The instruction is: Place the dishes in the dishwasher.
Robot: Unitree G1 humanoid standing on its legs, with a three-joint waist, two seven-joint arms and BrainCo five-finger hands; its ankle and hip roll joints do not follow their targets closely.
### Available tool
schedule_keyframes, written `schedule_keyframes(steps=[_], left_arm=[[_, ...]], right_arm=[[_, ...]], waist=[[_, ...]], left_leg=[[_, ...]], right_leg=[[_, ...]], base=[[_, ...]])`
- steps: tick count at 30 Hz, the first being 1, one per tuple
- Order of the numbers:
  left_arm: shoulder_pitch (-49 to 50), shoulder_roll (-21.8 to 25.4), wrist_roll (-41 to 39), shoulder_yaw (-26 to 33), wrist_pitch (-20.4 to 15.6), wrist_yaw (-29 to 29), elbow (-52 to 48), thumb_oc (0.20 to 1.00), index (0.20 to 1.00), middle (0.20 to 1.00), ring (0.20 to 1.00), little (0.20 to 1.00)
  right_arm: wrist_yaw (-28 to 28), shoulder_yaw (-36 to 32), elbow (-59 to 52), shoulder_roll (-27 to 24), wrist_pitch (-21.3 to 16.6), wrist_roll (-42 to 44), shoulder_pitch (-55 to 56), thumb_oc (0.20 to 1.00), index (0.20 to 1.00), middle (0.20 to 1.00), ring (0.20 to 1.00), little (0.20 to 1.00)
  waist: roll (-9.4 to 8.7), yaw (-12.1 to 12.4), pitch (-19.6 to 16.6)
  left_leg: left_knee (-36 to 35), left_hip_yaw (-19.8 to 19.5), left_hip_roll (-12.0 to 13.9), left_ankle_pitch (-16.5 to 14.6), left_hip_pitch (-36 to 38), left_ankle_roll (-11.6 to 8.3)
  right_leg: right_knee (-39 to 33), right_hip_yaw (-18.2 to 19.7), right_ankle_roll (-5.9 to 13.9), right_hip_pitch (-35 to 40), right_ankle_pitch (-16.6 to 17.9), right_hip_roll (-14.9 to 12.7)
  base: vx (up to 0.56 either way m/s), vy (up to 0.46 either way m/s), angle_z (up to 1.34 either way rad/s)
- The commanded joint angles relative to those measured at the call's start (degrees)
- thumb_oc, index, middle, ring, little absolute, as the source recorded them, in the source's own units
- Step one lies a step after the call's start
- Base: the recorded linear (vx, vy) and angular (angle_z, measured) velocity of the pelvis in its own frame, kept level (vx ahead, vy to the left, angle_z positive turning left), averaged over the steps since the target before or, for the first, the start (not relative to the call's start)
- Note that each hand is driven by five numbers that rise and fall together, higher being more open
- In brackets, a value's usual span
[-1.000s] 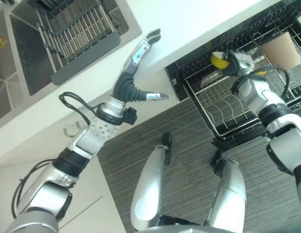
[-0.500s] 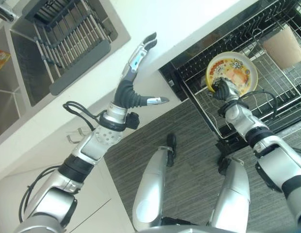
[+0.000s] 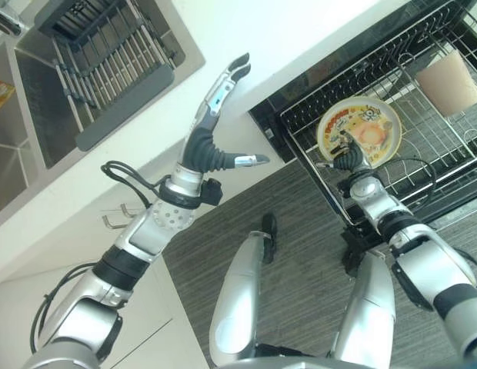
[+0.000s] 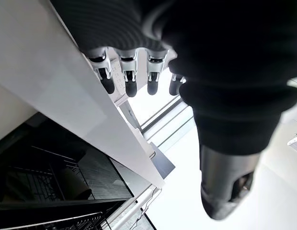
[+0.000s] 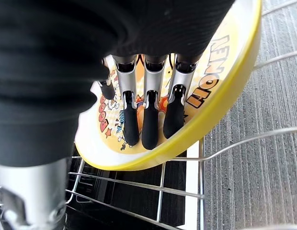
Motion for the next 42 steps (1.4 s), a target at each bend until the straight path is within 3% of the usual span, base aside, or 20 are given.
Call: schedule_keyframes(steps=[1, 2, 4, 5, 10, 11, 12, 16, 17, 18, 19, 21, 26, 32, 33, 36, 37, 38, 42], left_arm=[[0.32, -0.10, 0.94, 1.89, -0.52, 0.73, -3.26, 1.000, 1.000, 1.000, 1.000, 1.000], [0.89, -0.53, 1.38, 1.65, -0.19, 0.70, -3.44, 1.000, 1.000, 1.000, 1.000, 1.000], [1.03, -0.97, 1.94, 1.89, -0.08, 0.80, -3.56, 1.000, 1.000, 1.000, 1.000, 1.000], [1.56, -1.26, 2.12, 1.81, 0.07, 0.77, -3.56, 1.000, 1.000, 1.000, 1.000, 1.000], [3.57, -1.61, 3.83, 3.21, 0.28, 0.83, -4.14, 1.000, 1.000, 1.000, 1.000, 1.000], [4.11, -1.53, 4.06, 3.68, 0.46, 0.84, -4.55, 1.000, 1.000, 1.000, 1.000, 1.000], [4.17, -1.46, 4.38, 4.22, 0.57, 0.94, -4.84, 1.000, 1.000, 1.000, 1.000, 1.000], [7.05, -1.57, 5.40, 5.93, 0.71, 0.97, -6.03, 1.000, 1.000, 1.000, 1.000, 1.000], [7.55, -1.44, 5.56, 6.79, 0.72, 0.99, -6.42, 1.000, 1.000, 1.000, 1.000, 1.000], [8.35, -1.55, 5.67, 6.96, 0.81, 0.85, -6.64, 1.000, 1.000, 1.000, 1.000, 1.000], [8.82, -1.50, 5.86, 7.70, 1.18, 0.90, -7.41, 1.000, 1.000, 1.000, 1.000, 1.000], [9.82, -1.59, 6.07, 8.52, 2.01, 0.81, -8.46, 1.000, 1.000, 1.000, 1.000, 1.000], [12.36, -1.68, 5.73, 10.72, 2.38, 0.73, -9.99, 1.000, 1.000, 1.000, 1.000, 1.000], [16.90, -0.86, 3.61, 15.84, 1.71, -1.92, -12.27, 1.000, 1.000, 1.000, 1.000, 1.000], [19.07, -0.84, 2.50, 17.84, 1.74, -3.01, -13.17, 1.000, 1.000, 1.000, 1.000, 1.000], [22.98, -1.78, 1.86, 20.31, 1.29, -4.77, -13.96, 1.000, 1.000, 1.000, 1.000, 1.000], [24.31, -2.10, 1.75, 21.16, 1.10, -5.15, -14.05, 1.000, 1.000, 1.000, 1.000, 1.000], [27.05, -2.81, 1.07, 23.31, 1.07, -5.90, -13.31, 1.000, 1.000, 1.000, 1.000, 1.000], [30.55, -3.30, -0.09, 25.82, 1.15, -6.89, -12.45, 1.000, 1.000, 1.000, 1.000, 1.000]], right_arm=[[-0.05, -0.03, -1.71, 1.69, -2.45, 3.47, 5.15, 1.000, 1.000, 1.000, 1.000, 1.000], [-0.32, 0.00, -2.97, 1.92, -2.78, 4.46, 5.56, 1.000, 1.000, 1.000, 1.000, 1.000], [-1.18, -0.13, -5.52, 1.92, -3.97, 6.11, 5.09, 1.000, 1.000, 1.000, 1.000, 1.000], [-1.97, -0.16, -7.68, 2.11, -4.93, 7.28, 5.50, 1.000, 1.000, 1.000, 1.000, 1.000], [-6.80, 0.96, -25.79, 1.72, -3.96, 8.93, 7.55, 1.000, 1.000, 1.000, 1.000, 1.000], [-7.65, 0.65, -30.18, 1.43, -4.67, 8.59, 8.46, 1.000, 1.000, 1.000, 1.000, 1.000], [-8.12, 0.19, -33.19, 1.05, -4.50, 7.78, 8.70, 1.000, 1.000, 1.000, 1.000, 1.000], [-12.68, -2.43, -47.23, 0.37, -4.66, 2.18, 12.92, 1.000, 1.000, 1.000, 1.000, 1.000], [-13.48, -3.27, -50.65, 0.03, -4.87, 0.54, 13.89, 1.000, 1.000, 1.000, 1.000, 1.000], [-13.70, -3.68, -52.51, -0.09, -4.54, 0.10, 14.94, 1.000, 1.000, 1.000, 1.000, 1.000], [-15.08, -4.60, -55.94, -0.56, -4.54, -2.28, 15.89, 1.000, 1.000, 1.000, 1.000, 1.000], [-15.96, -6.01, -61.98, -1.55, -4.95, -3.11, 17.86, 1.000, 1.000, 1.000, 1.000, 1.000], [-14.68, -8.79, -71.69, -2.28, -6.57, -2.95, 22.76, 1.000, 1.000, 1.000, 1.000, 1.000], [-4.84, -15.24, -82.94, -5.54, -11.73, -0.10, 32.30, 1.000, 1.000, 1.000, 1.000, 1.000], [-3.38, -18.26, -86.11, -6.51, -13.80, 0.39, 36.22, 1.000, 1.000, 1.000, 1.000, 1.000], [-2.22, -22.33, -88.43, -6.40, -16.82, 1.00, 41.82, 1.000, 1.000, 1.000, 1.000, 1.000], [-3.45, -23.69, -88.62, -6.32, -17.81, -0.18, 43.50, 1.000, 1.000, 1.000, 1.000, 1.000], [-5.44, -27.31, -87.60, -5.56, -19.98, -1.20, 46.97, 1.000, 1.000, 1.000, 1.000, 1.000], [-10.32, -33.10, -85.97, -4.68, -23.28, -3.27, 52.22, 1.000, 1.000, 1.000, 1.000, 1.000]], waist=[[0.93, 0.32, 1.35], [0.80, 0.23, 1.35], [0.80, 0.07, 1.35], [0.70, -0.05, 1.35], [-0.57, -0.91, 1.35], [-0.94, -1.15, 1.35], [-1.11, -1.33, 1.35], [-2.00, -2.32, 1.35], [-2.21, -2.67, 1.35], [-2.38, -2.84, 1.35], [-2.58, -3.23, 1.35], [-3.06, -3.86, 1.35], [-4.28, -5.05, 1.35], [-7.02, -5.91, 1.35], [-8.01, -6.07, 0.66], [-9.11, -6.28, -3.31], [-9.44, -6.46, -4.65], [-10.19, -7.42, -8.60], [-10.28, -8.99, -13.16]], left_leg=[[-4.71, 1.93, -2.51, 0.89, -0.97, 2.53], [-3.93, 1.50, -2.58, -0.93, 0.10, 2.01], [-4.75, 2.08, -2.35, 0.92, -0.64, 2.44], [-4.01, 1.66, -2.48, -0.90, 0.34, 1.94], [-3.78, 1.75, -2.10, -1.09, -0.06, 1.74], [-3.78, 1.75, -1.97, -1.05, -0.26, 1.77], [-4.65, 2.16, -1.76, 0.98, -1.40, 2.30], [-3.69, 1.74, -1.57, -1.03, -0.24, 2.17], [-4.39, 2.30, -1.24, 0.67, -1.01, 2.73], [-3.71, 1.84, -1.35, -1.15, 0.15, 2.33], [-4.44, 2.40, -1.00, 0.64, -0.63, 2.87], [-4.52, 2.50, -0.81, 0.46, -0.01, 2.98], [-6.09, 2.76, -0.32, 0.45, 3.86, 2.63], [-11.02, 4.73, 0.25, 0.90, 15.34, 1.52], [-14.35, 5.52, 0.26, 1.62, 20.80, 0.94], [-18.18, 5.98, 0.53, 2.03, 25.29, 0.13], [-19.32, 6.32, 0.77, 2.10, 26.89, -0.18], [-21.90, 7.18, 1.19, 1.87, 31.05, -0.65], [-25.96, 8.73, 1.54, 2.22, 36.41, -0.82]], right_leg=[[2.33, -2.69, -1.17, -3.05, -0.06, 2.65], [3.39, -1.87, -0.43, -2.24, -1.76, 2.75], [2.37, -2.47, -1.24, -2.85, -0.08, 2.77], [3.29, -1.62, -0.56, -2.03, -1.82, 2.90], [3.27, -1.14, -0.45, -2.33, -1.90, 3.44], [3.19, -1.07, -0.41, -2.41, -1.90, 3.64], [2.10, -1.70, -1.14, -3.37, -0.02, 3.81], [3.40, -0.40, -0.24, -2.56, -1.97, 4.54], [2.53, -0.89, -0.88, -3.28, -0.36, 4.65], [3.43, -0.12, -0.16, -2.29, -2.07, 4.79], [2.34, -0.56, -0.76, -2.96, -0.32, 4.87], [1.83, -0.23, -0.64, -2.27, -0.36, 5.21], [-0.71, 0.37, -0.16, 1.55, -0.17, 5.72], [-7.86, -1.46, 1.84, 14.08, 0.79, 4.65], [-11.38, -2.44, 2.57, 19.88, 1.24, 4.63], [-16.81, -3.55, 3.06, 25.64, 1.69, 5.44], [-18.80, -4.00, 3.12, 27.80, 1.83, 5.75], [-22.82, -4.54, 3.25, 32.61, 1.96, 6.77], [-27.01, -4.75, 3.43, 37.51, 2.61, 7.79]], base=[[0.01, 0.011, -0.04], [0.02, 0.012, -0.06], [0.02, 0.020, -0.08], [0.01, 0.020, -0.08], [0.02, 0.000, -0.04], [-0.09, -0.015, 0.00], [-0.09, -0.012, -0.01], [0.02, -0.008, -0.06], [0.00, 0.016, -0.08], [-0.07, 0.024, -0.09], [0.00, 0.024, -0.12], [-0.04, 0.025, -0.14], [0.01, 0.013, -0.09], [0.05, -0.036, -0.13], [0.13, -0.081, 0.06], [0.15, -0.073, 0.07], [0.21, -0.037, -0.08], [0.19, -0.022, -0.06], [0.17, 0.015, -0.17]])
